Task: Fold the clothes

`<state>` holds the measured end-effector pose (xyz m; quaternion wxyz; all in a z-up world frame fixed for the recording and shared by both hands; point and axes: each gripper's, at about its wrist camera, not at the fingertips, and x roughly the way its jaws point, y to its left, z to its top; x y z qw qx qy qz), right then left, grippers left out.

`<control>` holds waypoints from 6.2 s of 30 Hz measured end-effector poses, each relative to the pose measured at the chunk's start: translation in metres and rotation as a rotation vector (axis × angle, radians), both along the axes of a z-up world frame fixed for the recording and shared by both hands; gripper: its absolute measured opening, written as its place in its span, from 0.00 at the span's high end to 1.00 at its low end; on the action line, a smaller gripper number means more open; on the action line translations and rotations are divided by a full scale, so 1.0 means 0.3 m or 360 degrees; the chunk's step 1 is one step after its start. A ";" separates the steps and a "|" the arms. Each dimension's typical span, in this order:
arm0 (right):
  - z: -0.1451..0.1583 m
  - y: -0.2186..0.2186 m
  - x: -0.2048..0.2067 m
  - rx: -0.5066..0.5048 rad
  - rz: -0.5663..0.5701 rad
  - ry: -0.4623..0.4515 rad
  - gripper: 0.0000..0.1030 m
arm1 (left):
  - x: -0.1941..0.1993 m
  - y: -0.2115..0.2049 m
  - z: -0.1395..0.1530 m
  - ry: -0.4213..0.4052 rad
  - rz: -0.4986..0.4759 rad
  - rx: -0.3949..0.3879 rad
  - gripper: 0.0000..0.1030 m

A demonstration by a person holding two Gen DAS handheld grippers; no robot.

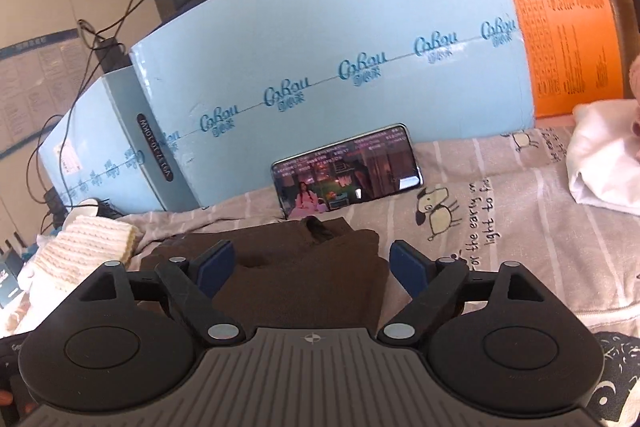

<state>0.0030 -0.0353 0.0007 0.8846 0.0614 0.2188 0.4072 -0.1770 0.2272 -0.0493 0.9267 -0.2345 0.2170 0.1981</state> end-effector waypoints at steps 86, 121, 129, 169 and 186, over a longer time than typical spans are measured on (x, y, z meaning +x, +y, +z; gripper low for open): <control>-0.095 -0.387 0.095 -0.0212 -0.0368 -0.0023 0.12 | 0.684 -0.167 0.063 0.0340 -0.1685 0.0810 0.66; 0.139 -0.260 -0.592 -0.0425 0.0809 -0.1031 0.92 | -0.343 -0.503 0.264 -0.0507 -0.1901 0.1245 0.90; 0.079 -0.376 -0.851 -0.0478 0.0951 -0.0742 0.87 | -0.472 -0.559 0.180 -0.0291 -0.2193 0.1072 0.84; -0.136 -0.593 0.183 -0.0457 -0.0428 0.0085 0.76 | 0.514 0.161 0.012 0.0141 -0.0633 0.0114 0.19; -0.120 -0.425 0.231 -0.1109 -0.0387 -0.0595 0.55 | 0.464 0.072 0.047 0.0145 -0.0502 0.0529 0.62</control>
